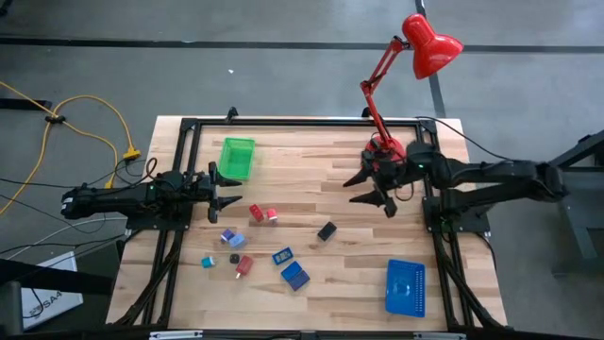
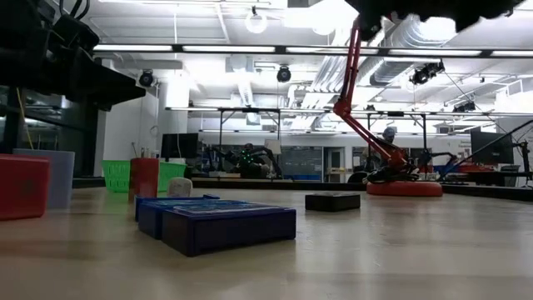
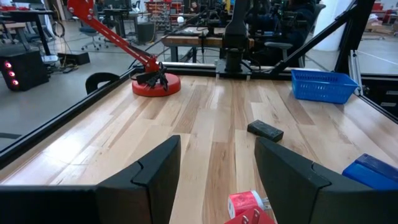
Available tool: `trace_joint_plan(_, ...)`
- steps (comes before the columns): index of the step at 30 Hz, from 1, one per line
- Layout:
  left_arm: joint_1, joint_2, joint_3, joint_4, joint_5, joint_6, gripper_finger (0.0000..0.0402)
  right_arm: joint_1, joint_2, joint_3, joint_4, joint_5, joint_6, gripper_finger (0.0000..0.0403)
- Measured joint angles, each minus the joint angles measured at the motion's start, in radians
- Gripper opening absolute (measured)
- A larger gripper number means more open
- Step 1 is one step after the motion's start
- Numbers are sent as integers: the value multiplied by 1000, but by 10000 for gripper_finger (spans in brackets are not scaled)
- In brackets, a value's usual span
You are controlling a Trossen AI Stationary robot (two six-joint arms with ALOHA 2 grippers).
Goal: Pick & Place Office items
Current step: Put the black digital timer into the blue bin
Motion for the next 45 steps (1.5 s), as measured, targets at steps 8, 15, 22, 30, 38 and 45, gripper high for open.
trace_joint_plan(8, 0, 0, 0, 0, 0, 0, 199, 47, 219, 161, -2, -82, -62, 197)
trace_joint_plan(15, 0, 0, 0, 0, 0, 0, 199, 79, 383, 282, -28, -144, -107, 197)
trace_joint_plan(22, 0, 0, 0, 0, 0, 0, 199, 127, 513, 453, -209, -155, -235, 197)
trace_joint_plan(30, 0, 0, 0, 0, 0, 0, 199, 169, 611, 539, -420, -59, -420, 197)
trace_joint_plan(38, 0, 0, 0, 0, 0, 0, 199, 223, 667, 538, -522, 90, -557, 197)
trace_joint_plan(45, 0, 0, 0, 0, 0, 0, 199, 266, 767, 538, -544, 168, -585, 197)
